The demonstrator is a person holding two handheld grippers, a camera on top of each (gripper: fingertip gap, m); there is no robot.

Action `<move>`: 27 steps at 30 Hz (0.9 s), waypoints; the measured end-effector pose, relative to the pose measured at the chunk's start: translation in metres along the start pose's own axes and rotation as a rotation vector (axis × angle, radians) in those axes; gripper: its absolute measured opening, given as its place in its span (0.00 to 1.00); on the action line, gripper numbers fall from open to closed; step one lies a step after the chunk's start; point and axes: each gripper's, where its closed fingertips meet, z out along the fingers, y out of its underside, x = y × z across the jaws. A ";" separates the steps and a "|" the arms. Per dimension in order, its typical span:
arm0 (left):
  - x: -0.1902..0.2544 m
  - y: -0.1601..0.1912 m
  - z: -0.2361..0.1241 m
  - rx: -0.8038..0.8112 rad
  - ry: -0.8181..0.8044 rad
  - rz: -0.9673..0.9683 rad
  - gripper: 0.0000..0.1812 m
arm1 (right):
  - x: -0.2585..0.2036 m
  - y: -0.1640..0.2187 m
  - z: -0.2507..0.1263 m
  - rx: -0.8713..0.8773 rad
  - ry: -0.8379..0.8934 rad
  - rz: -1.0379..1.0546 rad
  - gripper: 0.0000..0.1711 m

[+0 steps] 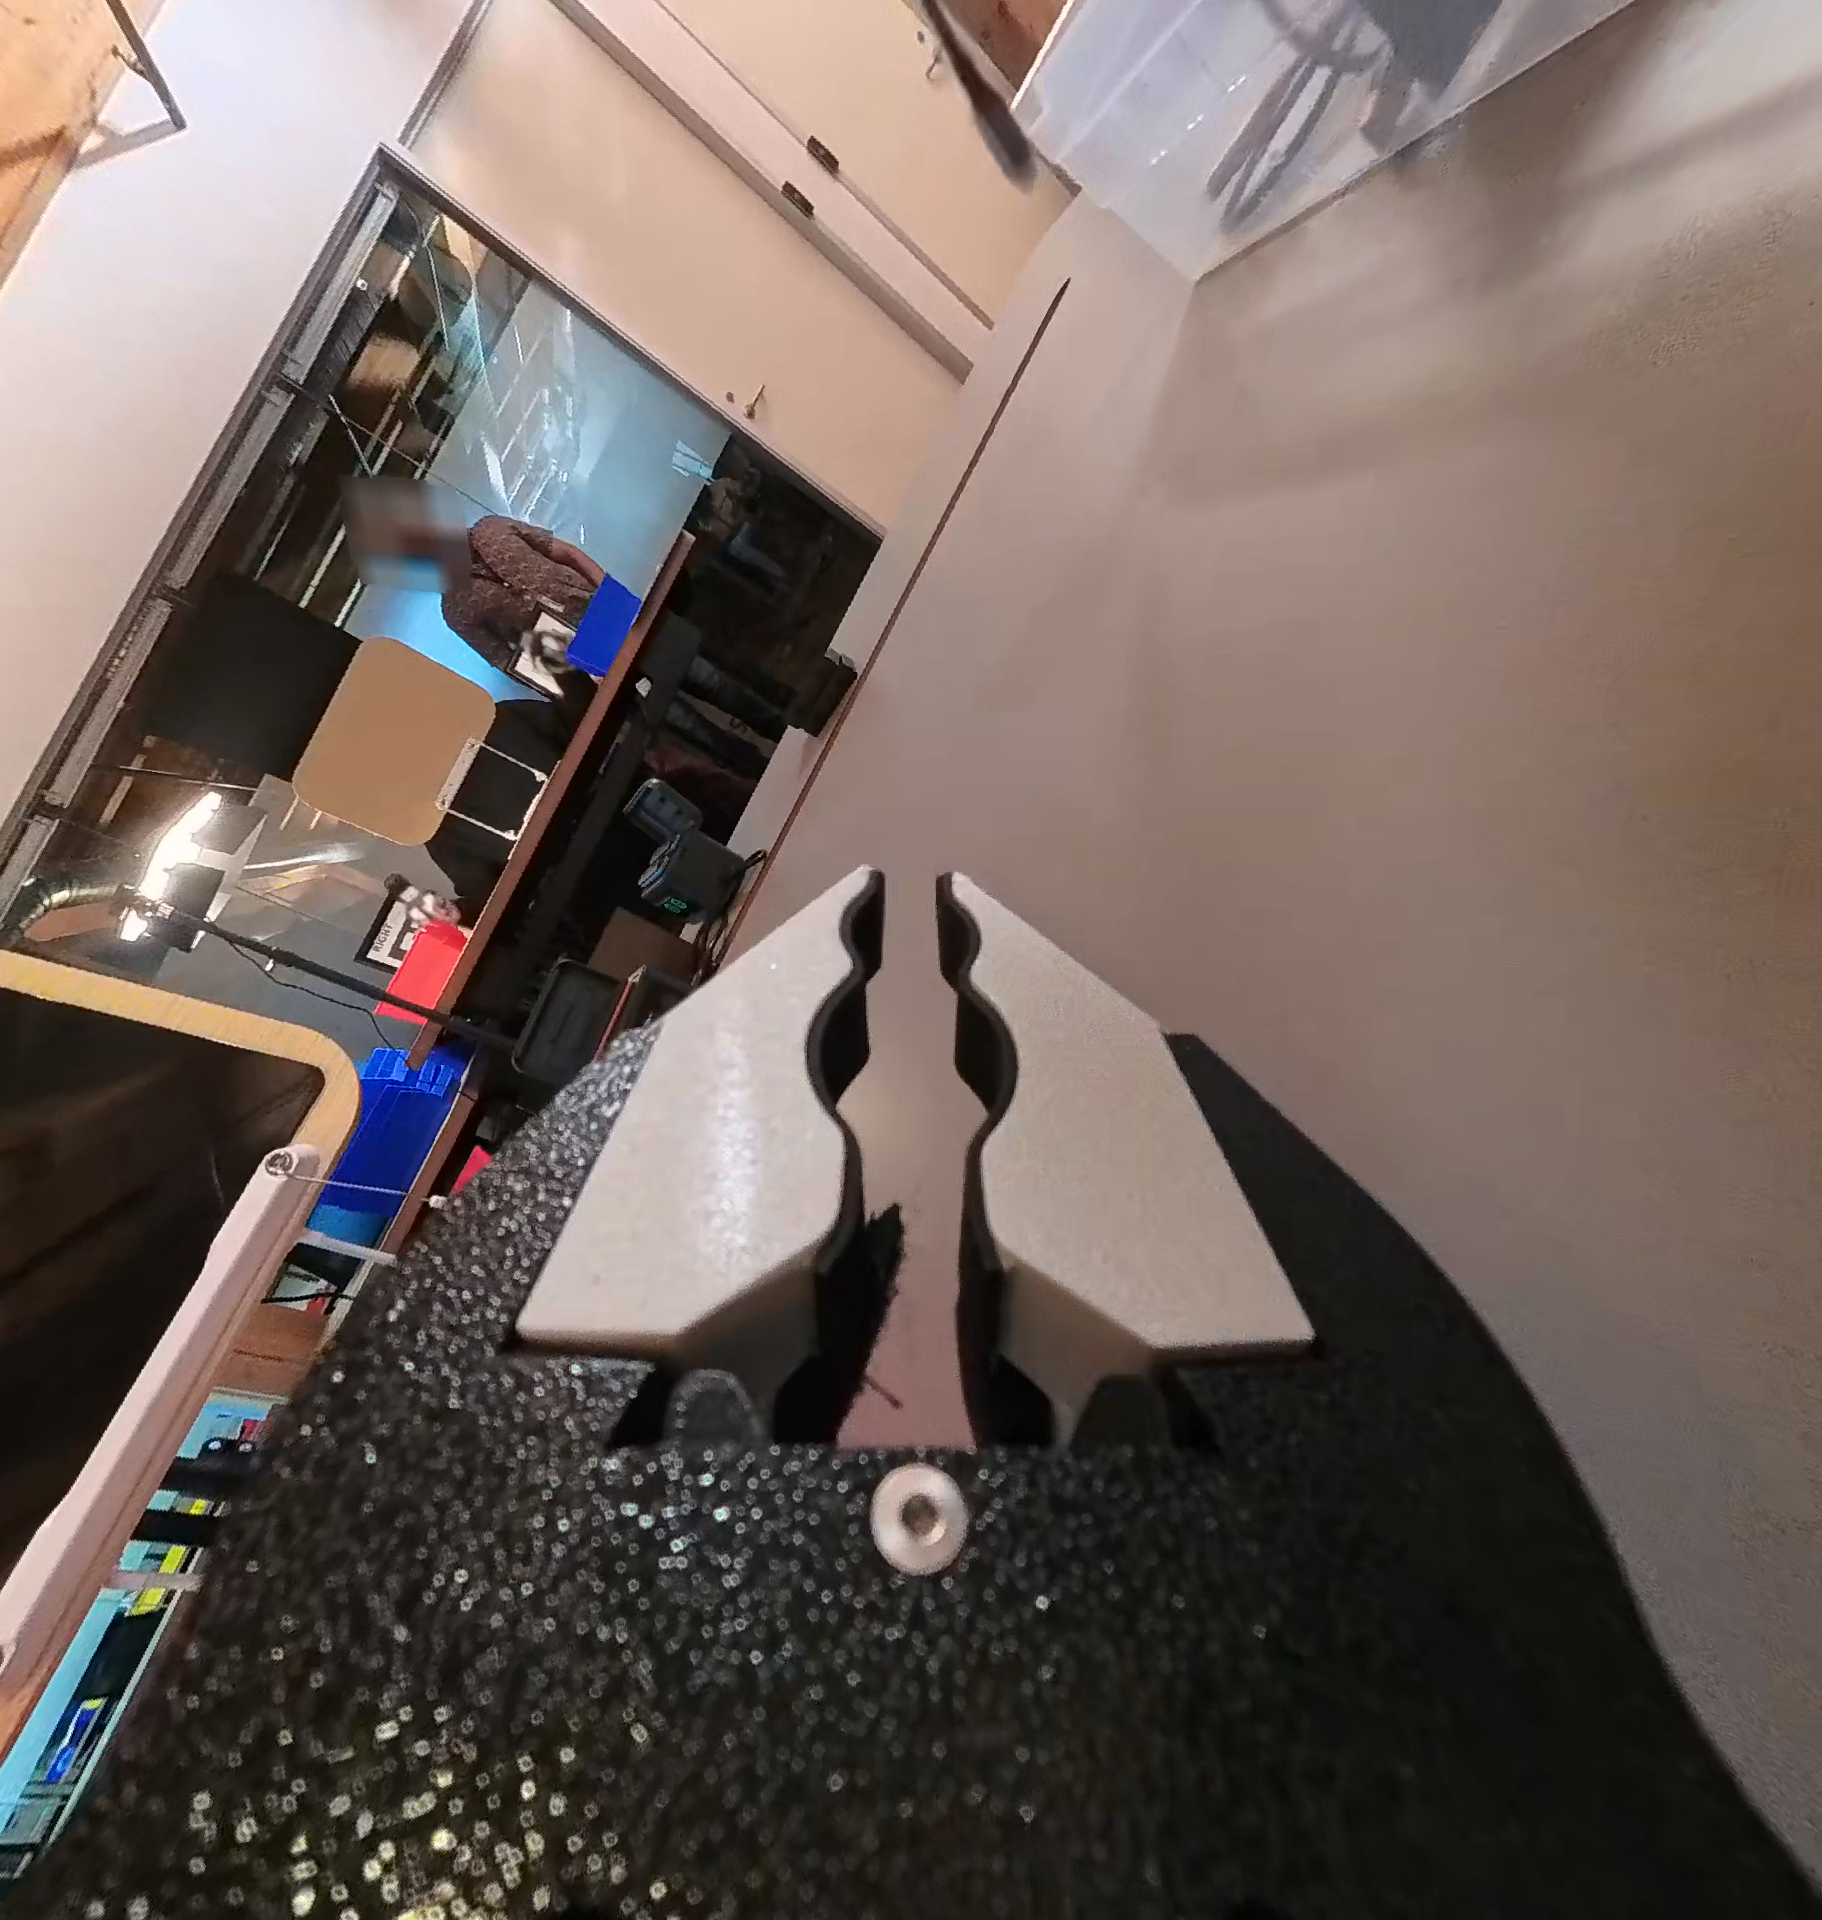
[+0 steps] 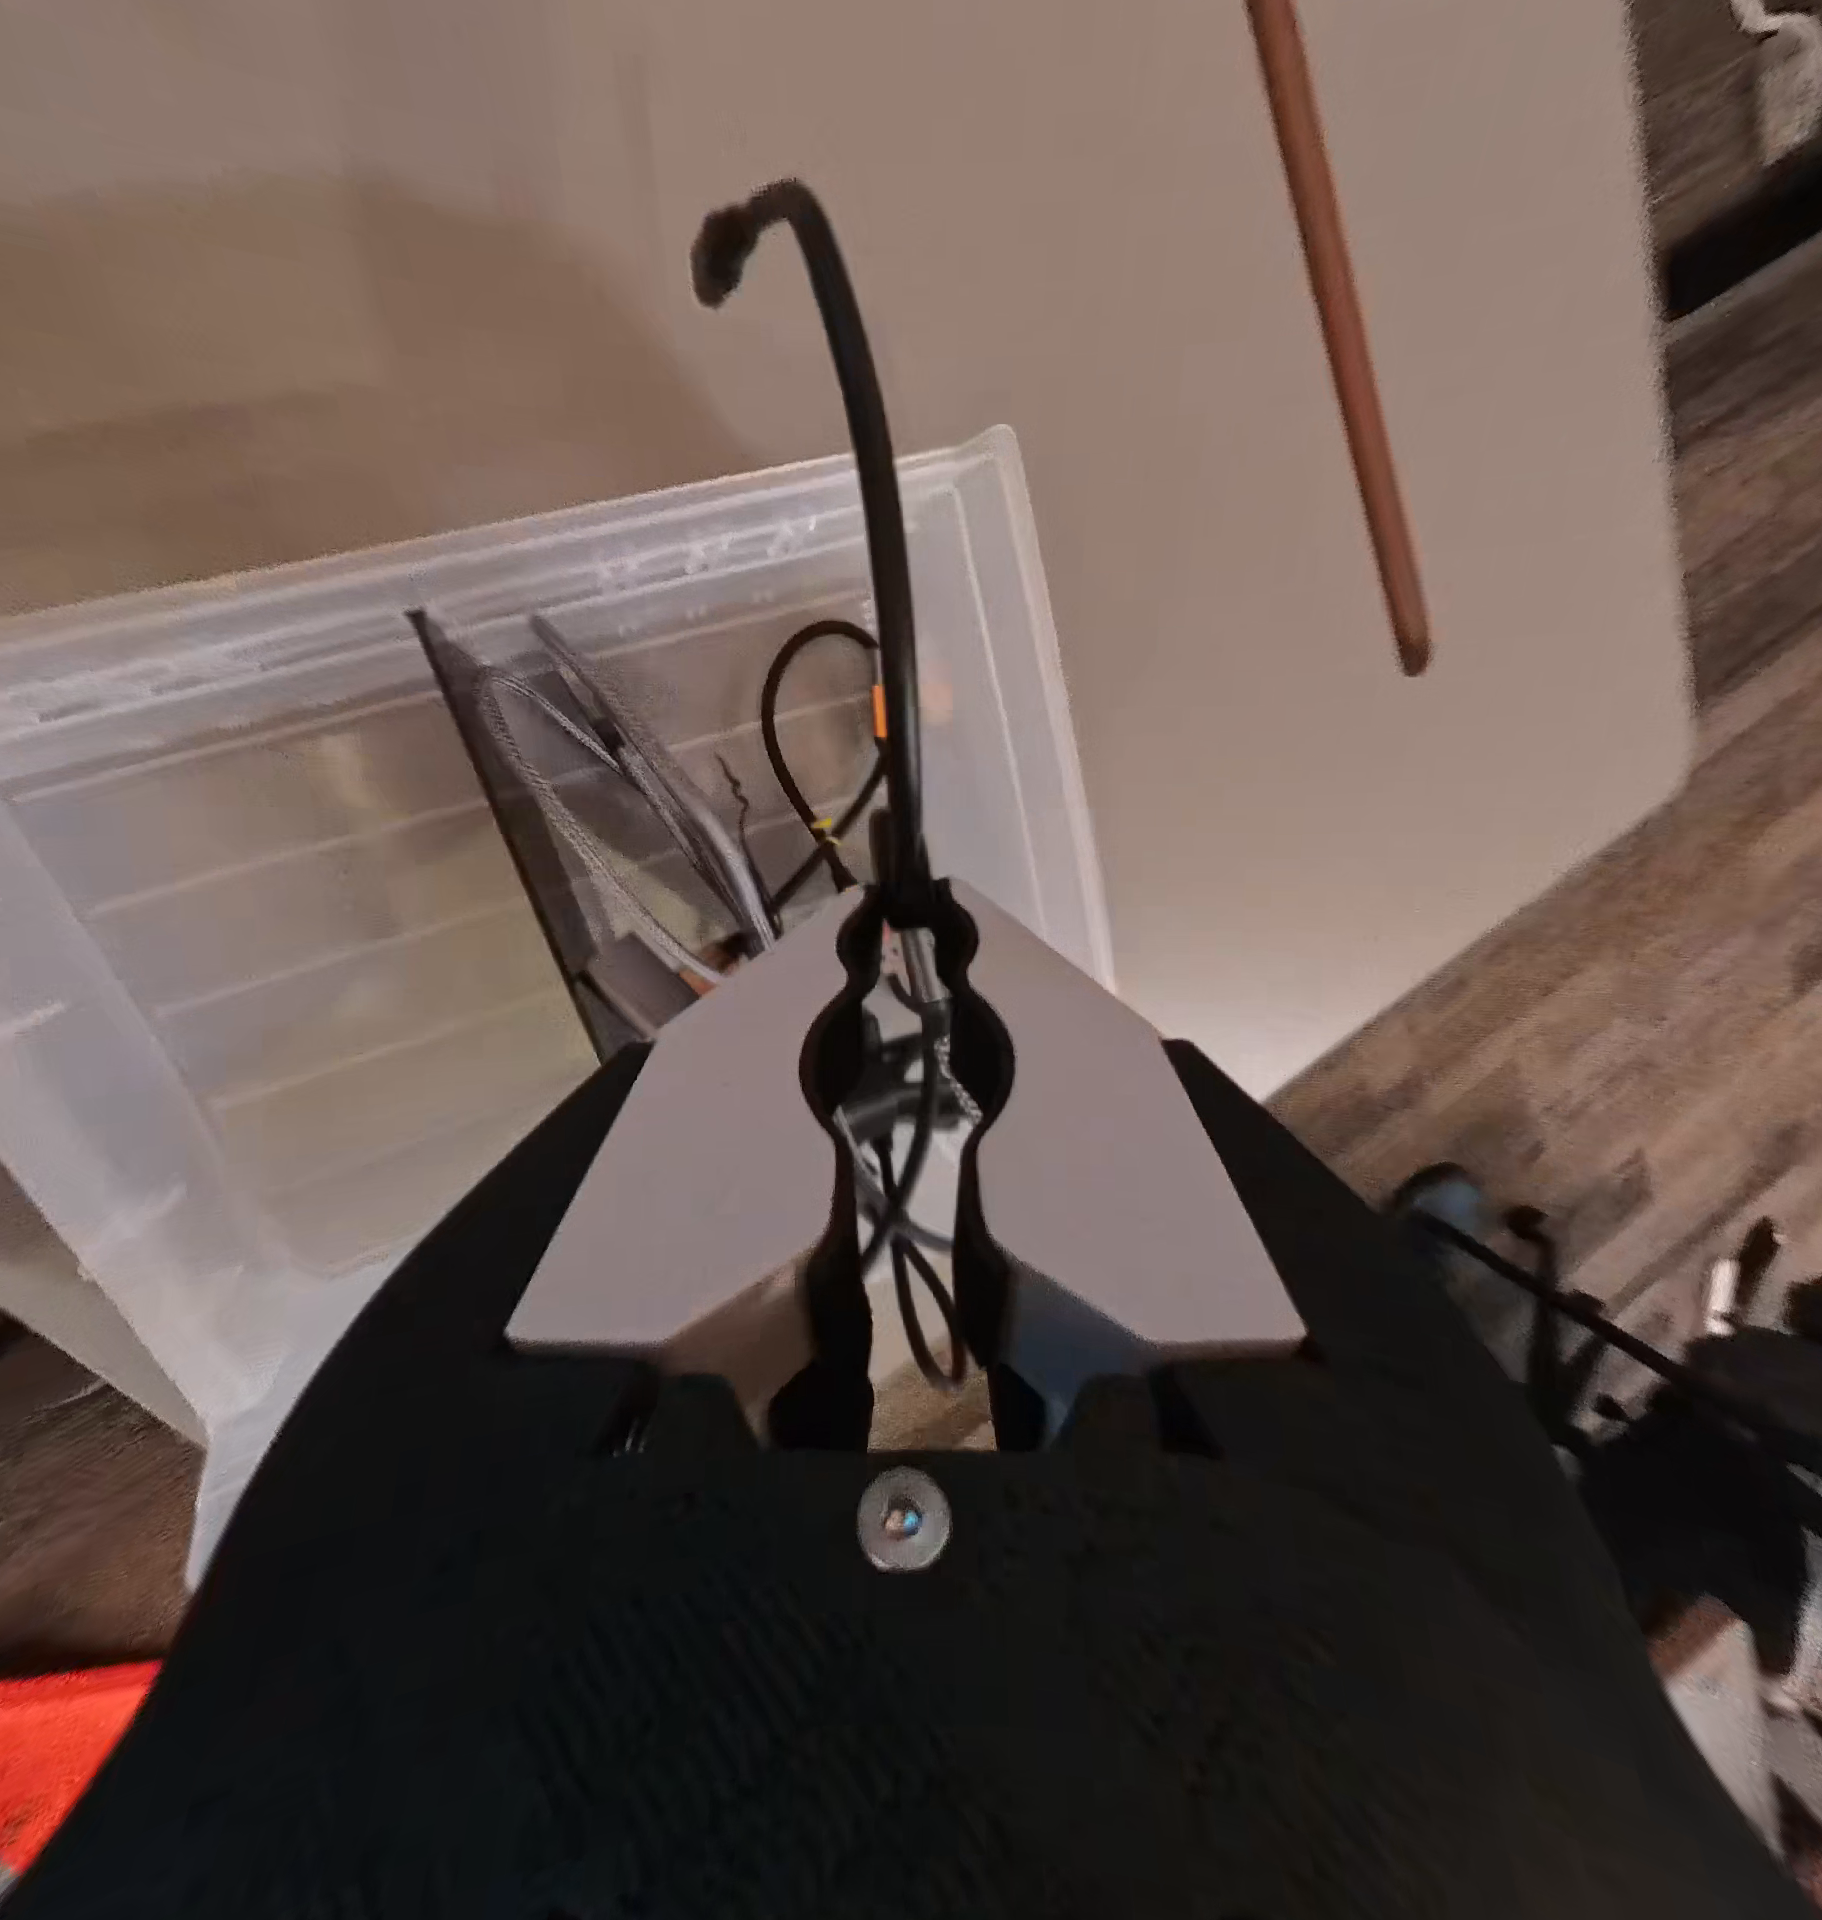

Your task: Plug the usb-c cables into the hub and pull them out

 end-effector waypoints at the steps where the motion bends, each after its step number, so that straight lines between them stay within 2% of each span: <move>1: 0.000 0.001 0.000 -0.001 0.002 0.000 0.04 | -0.001 0.000 0.011 -0.017 -0.029 0.018 0.05; 5: 0.001 0.002 -0.003 -0.005 0.007 0.005 0.04 | 0.004 0.010 0.050 -0.125 -0.044 0.103 0.05; 8: 0.002 0.002 -0.005 -0.001 0.007 0.006 0.05 | 0.007 0.009 0.060 -0.125 -0.034 0.181 0.05; 10: -0.001 0.000 -0.007 0.006 0.006 0.004 0.05 | 0.006 0.006 0.055 -0.090 -0.019 0.203 0.15; 12: 0.000 -0.001 -0.010 0.012 0.003 -0.001 0.06 | 0.012 0.000 0.039 -0.022 0.066 0.210 0.23; 13: 0.000 -0.001 -0.012 0.015 0.003 -0.004 0.06 | 0.015 -0.004 0.026 0.034 0.135 0.213 0.30; 17: 0.000 -0.003 -0.019 0.030 -0.002 -0.014 0.07 | 0.018 -0.007 -0.052 0.318 0.506 0.262 0.43; 20: -0.001 -0.003 -0.022 0.038 -0.005 -0.020 0.09 | -0.005 0.027 -0.104 0.459 0.746 0.388 0.46; 23: -0.006 -0.002 -0.023 0.015 -0.015 -0.071 0.18 | -0.042 0.084 -0.120 0.516 0.872 0.609 0.47; 25: -0.010 -0.003 -0.022 0.008 -0.010 -0.115 0.22 | -0.069 0.119 -0.112 0.551 0.868 0.792 0.47; 27: -0.009 0.000 -0.020 -0.011 -0.007 -0.148 0.26 | -0.090 0.133 -0.095 0.649 0.771 0.948 0.47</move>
